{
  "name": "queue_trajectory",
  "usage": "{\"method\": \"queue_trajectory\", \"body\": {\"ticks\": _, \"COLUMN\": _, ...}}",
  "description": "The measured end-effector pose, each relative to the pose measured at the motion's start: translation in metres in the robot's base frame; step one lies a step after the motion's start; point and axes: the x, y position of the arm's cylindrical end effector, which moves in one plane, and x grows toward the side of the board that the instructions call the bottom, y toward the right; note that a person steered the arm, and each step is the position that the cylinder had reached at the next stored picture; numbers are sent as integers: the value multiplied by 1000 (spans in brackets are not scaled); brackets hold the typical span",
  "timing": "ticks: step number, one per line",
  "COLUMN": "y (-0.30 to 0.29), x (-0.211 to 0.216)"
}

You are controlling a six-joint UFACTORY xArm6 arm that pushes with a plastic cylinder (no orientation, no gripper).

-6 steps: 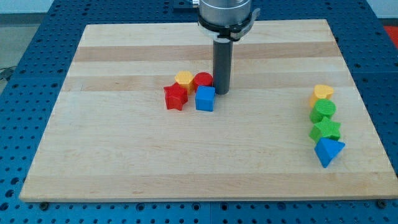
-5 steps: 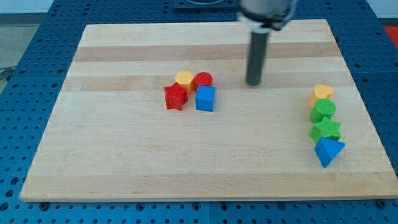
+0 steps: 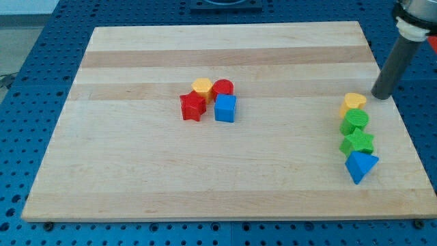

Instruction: Move your hand to the right of the green circle

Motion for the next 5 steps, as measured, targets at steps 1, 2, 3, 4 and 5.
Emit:
{"method": "queue_trajectory", "body": {"ticks": 1, "y": 34, "x": 73}}
{"method": "queue_trajectory", "body": {"ticks": 2, "y": 34, "x": 73}}
{"method": "queue_trajectory", "body": {"ticks": 3, "y": -3, "x": 63}}
{"method": "queue_trajectory", "body": {"ticks": 4, "y": -52, "x": 46}}
{"method": "queue_trajectory", "body": {"ticks": 5, "y": -101, "x": 36}}
